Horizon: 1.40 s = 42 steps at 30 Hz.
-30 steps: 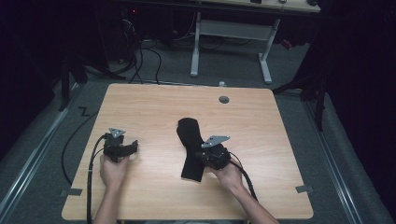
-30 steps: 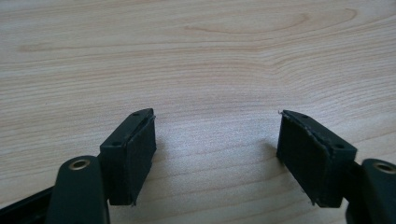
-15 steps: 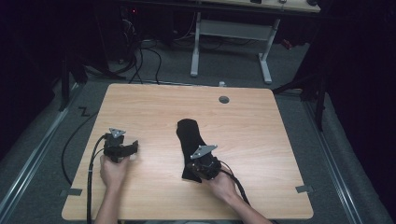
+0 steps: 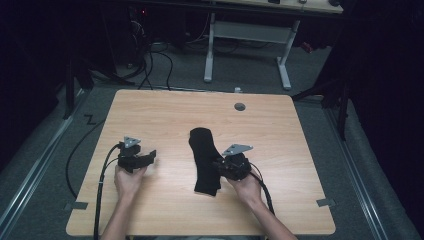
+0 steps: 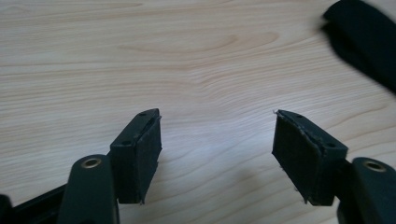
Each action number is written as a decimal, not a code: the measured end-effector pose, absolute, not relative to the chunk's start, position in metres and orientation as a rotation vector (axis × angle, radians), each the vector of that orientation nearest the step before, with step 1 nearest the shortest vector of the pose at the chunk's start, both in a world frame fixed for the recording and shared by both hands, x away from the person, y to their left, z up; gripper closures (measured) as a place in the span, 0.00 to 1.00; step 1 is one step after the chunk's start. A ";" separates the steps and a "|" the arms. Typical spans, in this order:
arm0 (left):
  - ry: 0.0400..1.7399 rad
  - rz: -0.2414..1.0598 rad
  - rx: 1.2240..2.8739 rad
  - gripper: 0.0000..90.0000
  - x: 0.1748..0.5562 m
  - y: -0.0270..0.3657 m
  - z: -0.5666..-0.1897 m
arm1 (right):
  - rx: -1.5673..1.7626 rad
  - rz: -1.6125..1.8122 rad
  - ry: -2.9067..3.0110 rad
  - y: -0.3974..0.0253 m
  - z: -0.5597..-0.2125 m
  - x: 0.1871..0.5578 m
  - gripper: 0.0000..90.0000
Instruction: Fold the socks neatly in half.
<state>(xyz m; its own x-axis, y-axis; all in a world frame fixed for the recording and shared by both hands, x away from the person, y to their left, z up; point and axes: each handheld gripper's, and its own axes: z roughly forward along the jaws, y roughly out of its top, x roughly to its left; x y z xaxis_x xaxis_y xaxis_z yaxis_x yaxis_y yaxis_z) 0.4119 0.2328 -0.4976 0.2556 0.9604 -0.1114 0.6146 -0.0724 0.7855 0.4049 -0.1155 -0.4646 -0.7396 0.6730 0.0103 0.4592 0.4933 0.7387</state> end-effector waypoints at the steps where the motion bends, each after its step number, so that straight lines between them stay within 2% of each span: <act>1: 1.446 0.583 1.778 0.37 0.412 0.233 -0.498 | 0.959 1.092 2.461 -0.116 -0.465 0.405 0.82; 15: 1.202 0.483 1.925 0.40 0.438 0.143 -0.476 | 1.035 0.999 2.425 -0.128 -0.480 0.419 0.88; 19: 1.146 0.518 2.002 0.42 0.447 0.116 -0.479 | 1.063 0.966 2.434 -0.127 -0.487 0.426 0.89; 28: 1.176 0.485 2.028 0.44 0.462 0.101 -0.494 | 1.110 0.976 2.404 -0.130 -0.497 0.445 0.91; 33: 1.177 0.495 2.027 0.44 0.465 0.094 -0.496 | 1.096 0.944 2.383 -0.128 -0.489 0.455 0.91; 39: 1.182 0.498 2.039 0.44 0.467 0.092 -0.500 | 1.087 1.032 2.381 -0.133 -0.475 0.441 0.90; 42: 1.171 0.508 2.055 0.44 0.466 0.092 -0.500 | 1.078 1.030 2.425 -0.132 -0.478 0.434 0.87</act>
<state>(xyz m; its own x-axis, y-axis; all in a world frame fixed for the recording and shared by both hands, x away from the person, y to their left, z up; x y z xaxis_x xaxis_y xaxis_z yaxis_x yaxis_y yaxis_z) 0.4662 0.0919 -0.5003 0.5131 0.8583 -0.0079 0.5807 -0.3403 0.7396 0.4344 -0.1325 -0.4784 -0.6765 0.7362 0.0203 0.5260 0.4636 0.7130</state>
